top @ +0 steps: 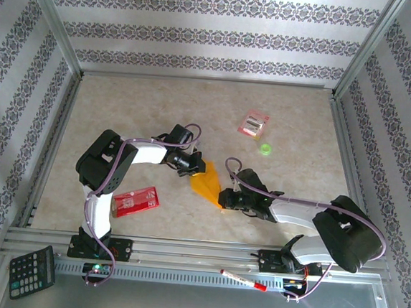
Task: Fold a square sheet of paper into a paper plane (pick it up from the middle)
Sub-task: Fourth fold the wing at the center of the table.
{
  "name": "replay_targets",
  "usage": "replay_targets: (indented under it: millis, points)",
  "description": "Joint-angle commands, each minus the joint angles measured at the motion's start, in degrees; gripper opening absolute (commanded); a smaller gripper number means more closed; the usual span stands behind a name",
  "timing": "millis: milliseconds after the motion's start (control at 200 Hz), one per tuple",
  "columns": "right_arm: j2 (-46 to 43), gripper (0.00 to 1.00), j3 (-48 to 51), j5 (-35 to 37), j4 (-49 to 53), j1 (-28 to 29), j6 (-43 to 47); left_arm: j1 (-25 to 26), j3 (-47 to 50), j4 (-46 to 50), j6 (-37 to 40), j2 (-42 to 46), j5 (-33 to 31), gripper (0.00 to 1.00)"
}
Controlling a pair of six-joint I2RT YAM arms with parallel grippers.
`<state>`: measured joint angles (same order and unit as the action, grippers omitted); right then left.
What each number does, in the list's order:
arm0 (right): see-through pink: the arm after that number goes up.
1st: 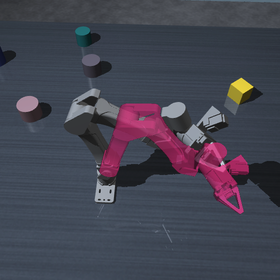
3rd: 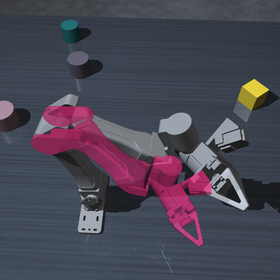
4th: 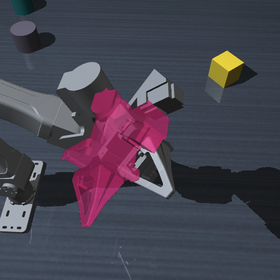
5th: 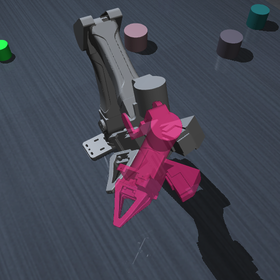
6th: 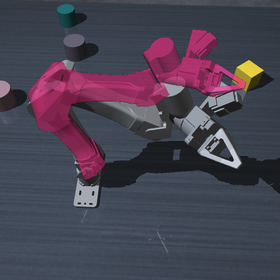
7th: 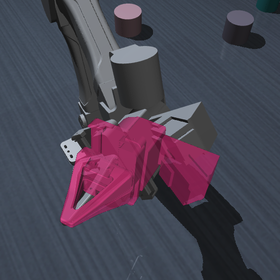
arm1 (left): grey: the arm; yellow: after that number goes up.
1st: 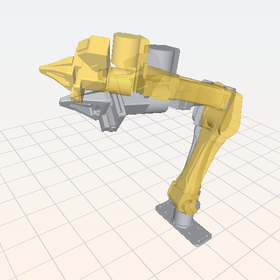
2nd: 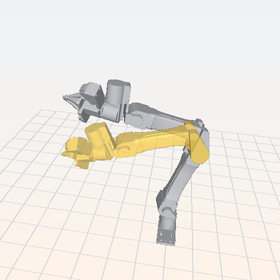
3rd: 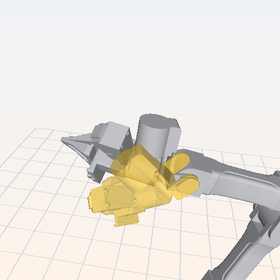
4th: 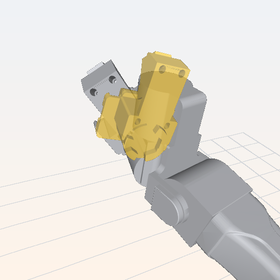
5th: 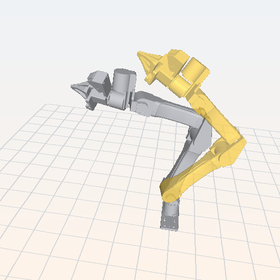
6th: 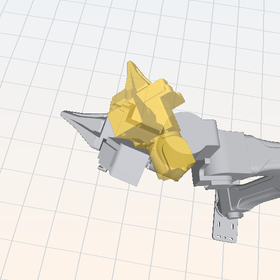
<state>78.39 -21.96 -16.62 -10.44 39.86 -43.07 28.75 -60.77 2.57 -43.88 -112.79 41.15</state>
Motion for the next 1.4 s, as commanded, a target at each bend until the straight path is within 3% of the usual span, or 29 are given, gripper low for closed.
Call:
replay_targets:
  millis: [0,305,684,1394]
  points:
    - [-2.84,0.07,0.57,-0.97,3.96,-0.38,0.62,-0.80,0.07,5.20,1.37,-1.64,-3.86,0.00]
    - [-5.89,0.09,-3.38,-2.77,5.60,0.62,1.14,-0.78,0.12,5.17,1.35,-1.81,-3.88,0.00]
    - [0.18,0.09,-7.05,-3.13,6.22,2.67,2.55,-0.74,0.04,5.11,1.30,-1.82,-3.65,0.00]
    - [4.67,0.07,-4.34,-5.61,5.12,-0.81,3.95,-0.79,-0.12,5.32,1.34,-1.84,-3.68,0.00]
